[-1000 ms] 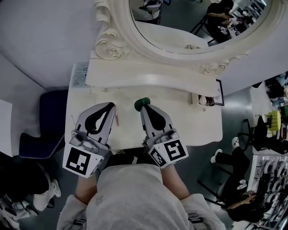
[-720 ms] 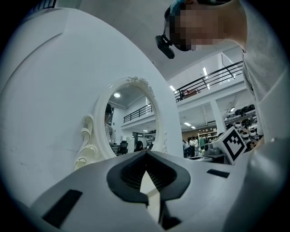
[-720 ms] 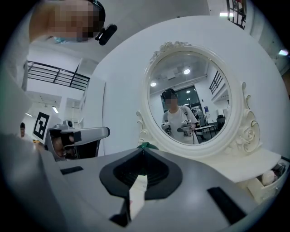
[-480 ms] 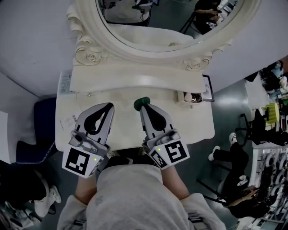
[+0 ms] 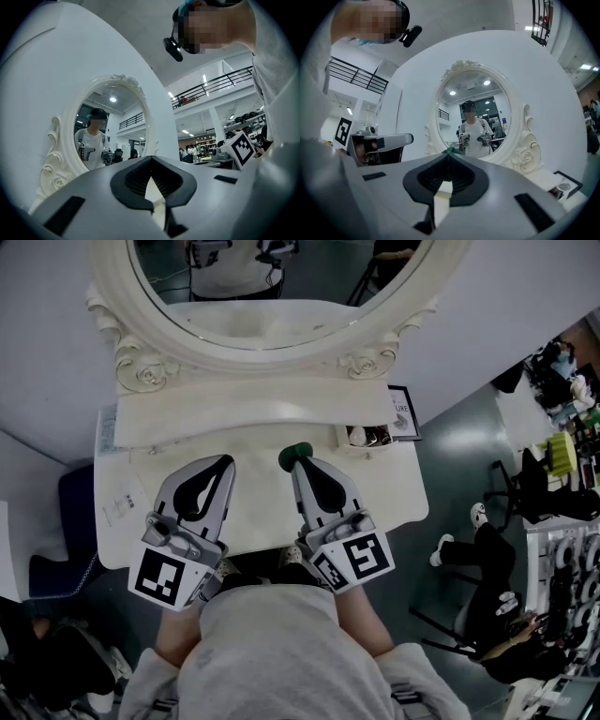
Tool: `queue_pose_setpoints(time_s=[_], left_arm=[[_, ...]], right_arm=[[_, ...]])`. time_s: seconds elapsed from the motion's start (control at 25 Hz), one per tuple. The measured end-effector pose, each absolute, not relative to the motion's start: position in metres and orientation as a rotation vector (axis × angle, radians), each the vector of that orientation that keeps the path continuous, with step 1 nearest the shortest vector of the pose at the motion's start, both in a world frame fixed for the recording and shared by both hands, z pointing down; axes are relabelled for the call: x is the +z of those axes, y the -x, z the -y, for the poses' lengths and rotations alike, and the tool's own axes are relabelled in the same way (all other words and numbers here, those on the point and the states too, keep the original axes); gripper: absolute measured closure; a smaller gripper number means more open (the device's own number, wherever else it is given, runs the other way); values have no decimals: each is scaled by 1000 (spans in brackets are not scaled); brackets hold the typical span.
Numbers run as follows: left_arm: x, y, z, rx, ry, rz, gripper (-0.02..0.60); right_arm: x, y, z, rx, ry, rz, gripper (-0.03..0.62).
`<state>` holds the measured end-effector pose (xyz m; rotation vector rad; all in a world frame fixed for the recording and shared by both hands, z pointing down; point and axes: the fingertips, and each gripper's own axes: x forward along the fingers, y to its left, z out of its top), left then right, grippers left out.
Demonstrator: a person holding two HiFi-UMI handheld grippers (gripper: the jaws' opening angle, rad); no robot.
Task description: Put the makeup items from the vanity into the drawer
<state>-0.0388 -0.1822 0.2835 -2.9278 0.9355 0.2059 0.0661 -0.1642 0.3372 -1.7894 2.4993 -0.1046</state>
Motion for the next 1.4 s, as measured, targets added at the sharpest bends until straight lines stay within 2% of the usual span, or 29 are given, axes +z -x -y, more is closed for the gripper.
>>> queue_pose_setpoints(time_s=[1.4], left_arm=[[291,-107,180,186,2953,-878,568]], right_arm=[[367,-251,154,-170,1986,-2361,572]])
